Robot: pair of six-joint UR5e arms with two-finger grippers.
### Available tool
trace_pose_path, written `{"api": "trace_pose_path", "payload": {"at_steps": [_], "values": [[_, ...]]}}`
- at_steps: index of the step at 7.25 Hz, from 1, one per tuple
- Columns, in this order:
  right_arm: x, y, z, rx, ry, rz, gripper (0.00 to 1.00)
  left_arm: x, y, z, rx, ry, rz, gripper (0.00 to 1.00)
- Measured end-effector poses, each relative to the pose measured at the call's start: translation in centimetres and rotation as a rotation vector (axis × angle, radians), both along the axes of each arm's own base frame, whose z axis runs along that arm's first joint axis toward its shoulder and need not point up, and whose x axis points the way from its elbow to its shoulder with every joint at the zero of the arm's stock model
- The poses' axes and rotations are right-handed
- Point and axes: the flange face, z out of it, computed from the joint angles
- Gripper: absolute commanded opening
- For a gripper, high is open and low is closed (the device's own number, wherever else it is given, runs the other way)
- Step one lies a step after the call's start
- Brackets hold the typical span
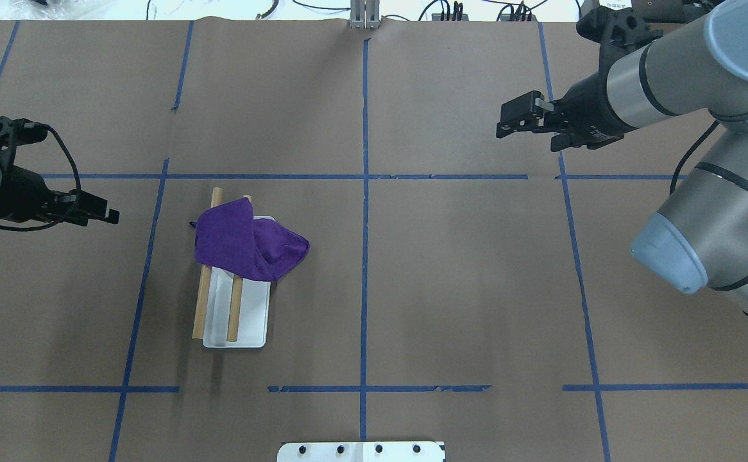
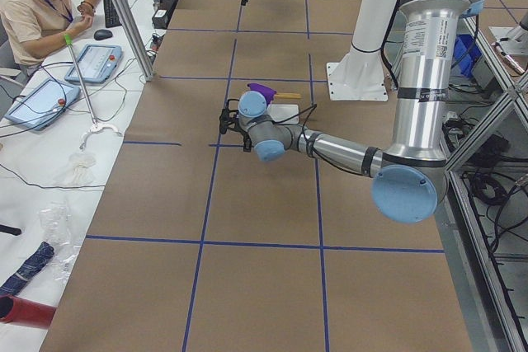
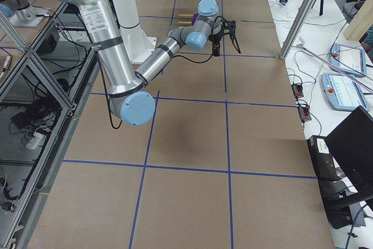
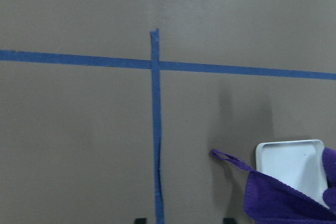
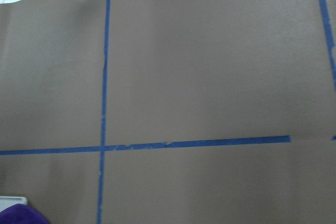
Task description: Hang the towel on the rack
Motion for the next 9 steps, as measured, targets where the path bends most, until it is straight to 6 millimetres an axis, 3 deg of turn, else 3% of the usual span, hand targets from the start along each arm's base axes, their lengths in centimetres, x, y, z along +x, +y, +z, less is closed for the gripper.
{"api": "trace_pose_path", "payload": {"at_steps": [2, 5, 7, 8, 9], "values": [[5.4, -1.6, 8.4, -0.023, 0.116, -0.017, 1.0, -4.6, -2.3, 3.7, 0.134, -0.082, -0.012, 1.0], [18.5, -3.4, 25.9, -0.023, 0.265, -0.144, 1.0, -15.7, -6.1, 9.0, 0.279, -0.253, -0.026, 1.0], [25.8, -3.4, 36.3, -0.039, 0.29, -0.228, 1.0, -22.0, -7.1, 11.0, 0.289, -0.346, 0.029, 1.0], [28.3, -3.1, 39.8, -0.049, 0.3, -0.269, 1.0, -23.5, -7.1, 11.4, 0.259, -0.322, 0.068, 1.0], [30.3, -3.0, 41.6, -0.054, 0.303, -0.298, 1.0, -23.9, -7.3, 11.3, 0.213, -0.282, 0.097, 1.0]]}}
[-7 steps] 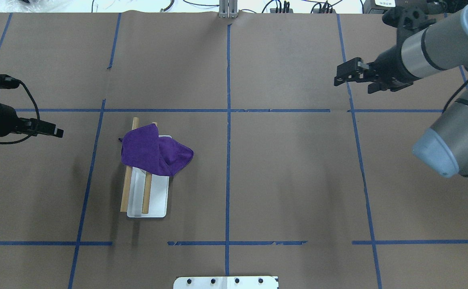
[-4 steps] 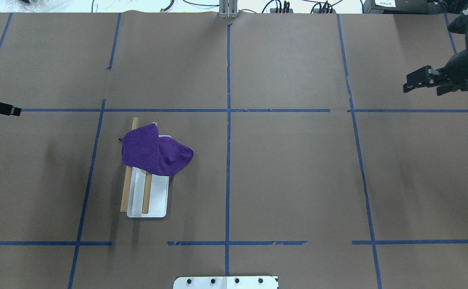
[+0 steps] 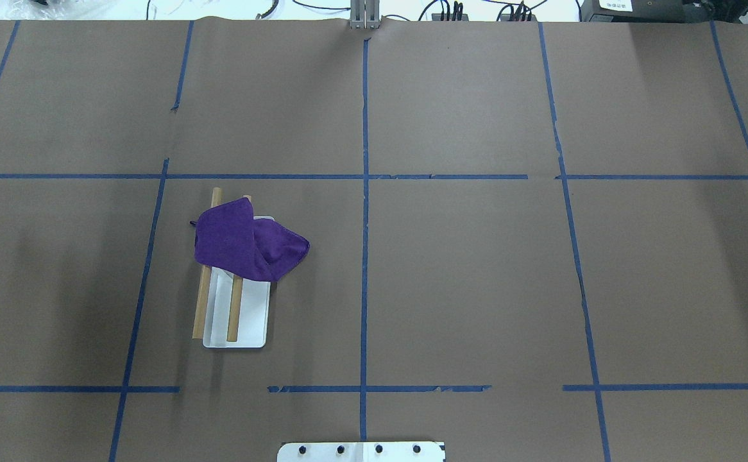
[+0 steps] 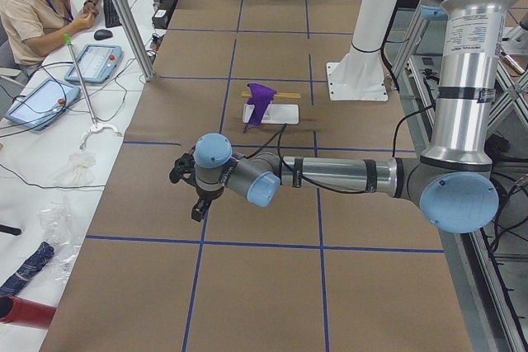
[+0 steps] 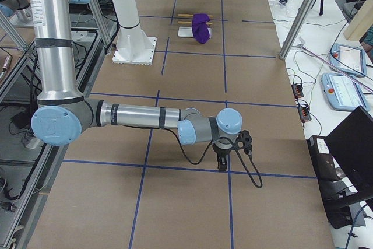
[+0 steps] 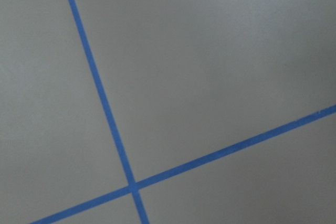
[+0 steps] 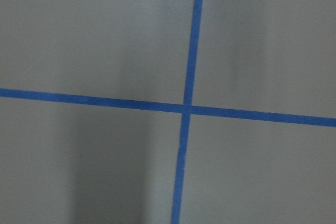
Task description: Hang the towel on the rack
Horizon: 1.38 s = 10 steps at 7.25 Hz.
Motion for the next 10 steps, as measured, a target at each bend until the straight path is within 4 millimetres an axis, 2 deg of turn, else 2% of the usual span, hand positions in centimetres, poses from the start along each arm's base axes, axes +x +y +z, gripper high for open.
{"api": "trace_pose_path", "payload": {"at_steps": [1, 2, 4, 5, 7, 10], "values": [[1.3, 0.1, 0.7, -0.005, -0.004, -0.016, 1.0, 0.0, -0.6, -0.5, -0.058, 0.018, 0.01, 1.0], [1.9, 0.0, 0.7, -0.006, -0.013, -0.021, 1.0, -0.1, -0.8, -1.9, -0.113, 0.02, 0.012, 1.0], [2.0, -0.3, 0.4, -0.007, -0.045, -0.02, 1.0, -0.9, -0.3, -4.9, -0.163, -0.026, -0.003, 1.0], [1.9, -0.4, 0.4, -0.011, -0.054, -0.018, 1.0, -1.6, -0.2, -5.5, -0.144, -0.066, -0.003, 1.0], [1.8, -0.7, -0.2, 0.002, -0.061, -0.018, 1.0, -3.9, 0.0, -5.3, -0.106, -0.107, 0.024, 1.0], [1.8, -1.0, -1.0, 0.025, -0.058, -0.019, 1.0, -4.6, 1.2, -3.8, -0.147, -0.111, 0.035, 1.0]]}}
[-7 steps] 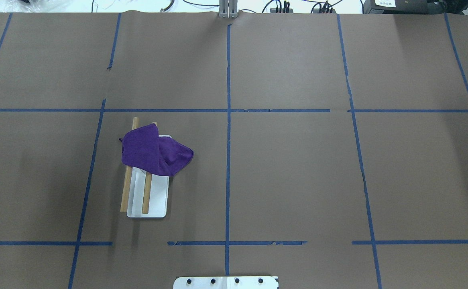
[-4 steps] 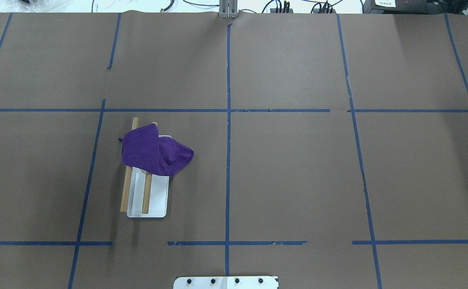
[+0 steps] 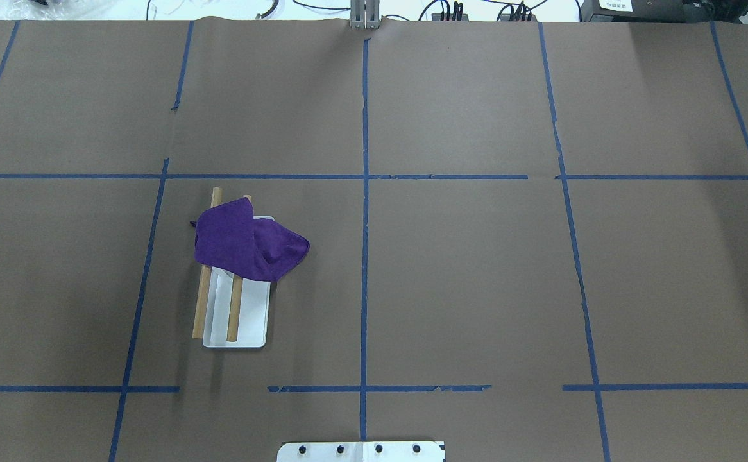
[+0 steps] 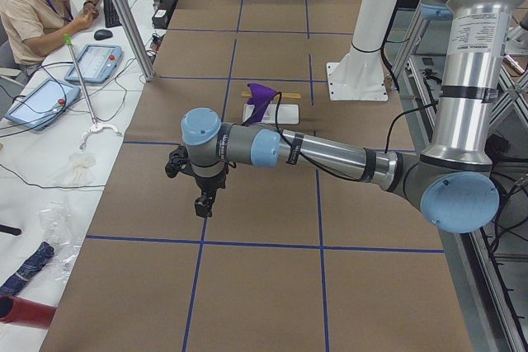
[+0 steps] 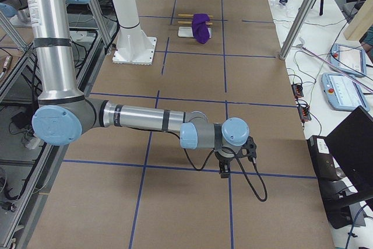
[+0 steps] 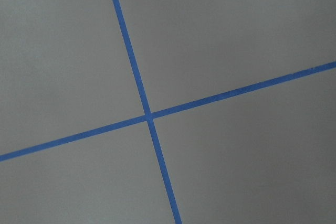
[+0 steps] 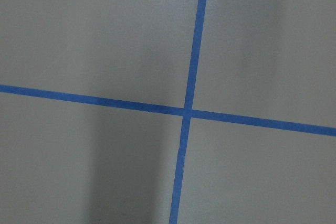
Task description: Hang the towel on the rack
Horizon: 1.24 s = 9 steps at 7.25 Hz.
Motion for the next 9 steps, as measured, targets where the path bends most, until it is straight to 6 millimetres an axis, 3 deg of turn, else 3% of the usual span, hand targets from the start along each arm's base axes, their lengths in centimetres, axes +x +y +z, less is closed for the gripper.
{"api": "trace_pose_path", "payload": {"at_steps": [4, 7, 9], "values": [[-0.3, 0.2, 0.7, -0.012, 0.005, -0.006, 1.0, 0.0, 0.8, 0.5, -0.005, 0.002, 0.004, 1.0], [-0.3, 0.1, 0.5, -0.006, 0.005, -0.009, 1.0, 0.4, 2.3, 2.9, -0.067, 0.063, 0.011, 1.0], [-0.3, 0.0, 0.6, -0.004, 0.006, -0.011, 1.0, 0.4, 1.7, 1.7, -0.037, 0.059, 0.012, 1.0]]}}
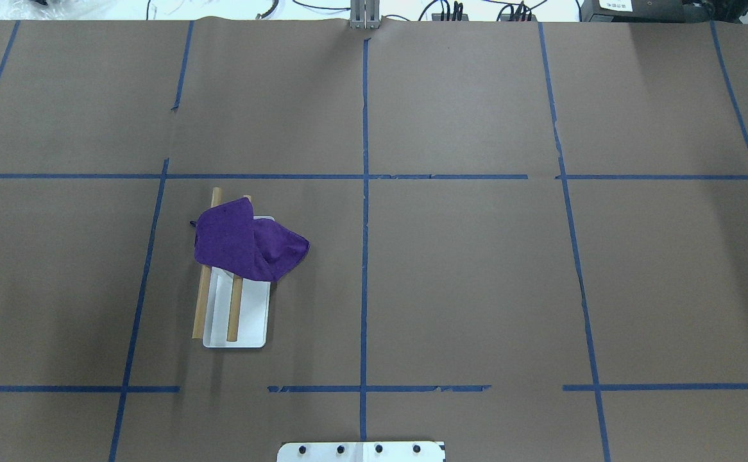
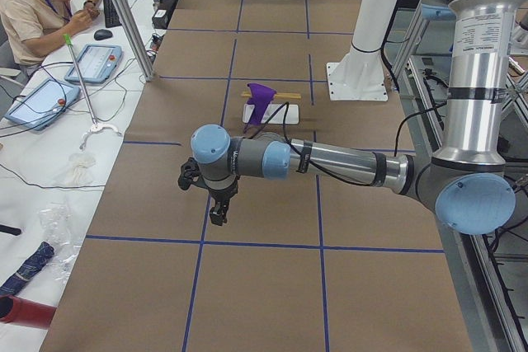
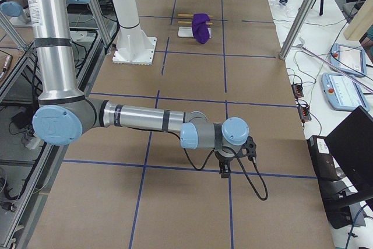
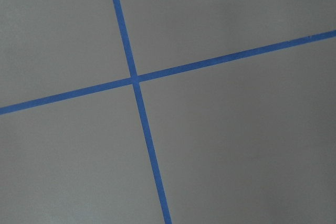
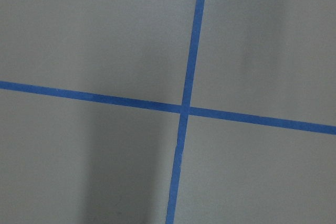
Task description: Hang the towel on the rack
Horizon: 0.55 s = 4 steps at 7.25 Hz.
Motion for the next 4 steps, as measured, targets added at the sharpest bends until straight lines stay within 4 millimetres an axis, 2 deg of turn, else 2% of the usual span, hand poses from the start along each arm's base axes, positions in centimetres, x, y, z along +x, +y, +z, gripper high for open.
{"api": "trace_pose_path", "payload": {"at_steps": [4], "values": [[0.4, 0.2, -0.1, -0.004, 0.004, 0.012, 1.0, 0.0, -3.9, -3.0, 0.071, -0.064, -0.004, 1.0]]}}
